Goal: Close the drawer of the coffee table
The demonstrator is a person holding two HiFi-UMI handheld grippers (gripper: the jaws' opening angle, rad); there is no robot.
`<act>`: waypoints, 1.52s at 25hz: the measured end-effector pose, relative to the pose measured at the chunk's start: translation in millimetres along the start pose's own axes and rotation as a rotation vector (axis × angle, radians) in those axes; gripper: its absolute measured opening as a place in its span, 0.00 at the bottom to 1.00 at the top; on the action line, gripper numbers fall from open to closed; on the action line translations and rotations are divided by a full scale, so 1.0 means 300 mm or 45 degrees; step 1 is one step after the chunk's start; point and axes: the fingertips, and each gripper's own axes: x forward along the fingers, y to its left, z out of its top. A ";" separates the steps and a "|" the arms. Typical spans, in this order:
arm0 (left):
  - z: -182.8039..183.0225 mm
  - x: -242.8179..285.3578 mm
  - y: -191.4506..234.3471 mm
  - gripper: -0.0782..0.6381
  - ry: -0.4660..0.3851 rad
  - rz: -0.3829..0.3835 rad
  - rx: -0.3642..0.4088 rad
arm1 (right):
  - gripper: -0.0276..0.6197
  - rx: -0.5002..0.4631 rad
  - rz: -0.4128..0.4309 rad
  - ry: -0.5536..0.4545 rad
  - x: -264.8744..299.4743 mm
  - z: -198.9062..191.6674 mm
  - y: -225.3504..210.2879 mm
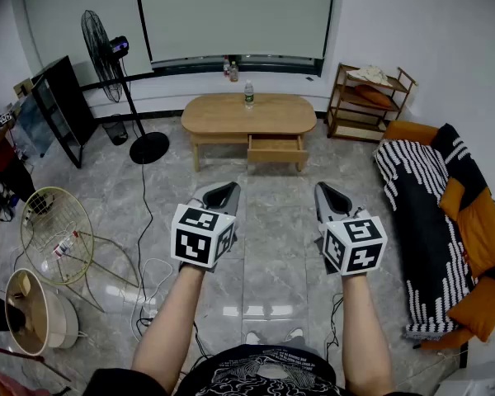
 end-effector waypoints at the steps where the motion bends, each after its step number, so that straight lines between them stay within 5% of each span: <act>1: -0.001 0.000 0.000 0.11 0.001 -0.001 0.002 | 0.05 -0.004 0.002 0.003 0.002 -0.002 0.005; 11: -0.016 0.040 -0.004 0.11 0.006 -0.026 0.005 | 0.05 0.017 -0.027 -0.007 0.027 -0.024 -0.012; 22: -0.016 0.173 0.056 0.11 -0.005 -0.030 -0.003 | 0.20 0.016 -0.020 -0.001 0.163 -0.049 -0.065; 38: 0.073 0.661 0.282 0.11 0.007 0.023 -0.015 | 0.45 0.037 0.024 0.001 0.641 -0.044 -0.364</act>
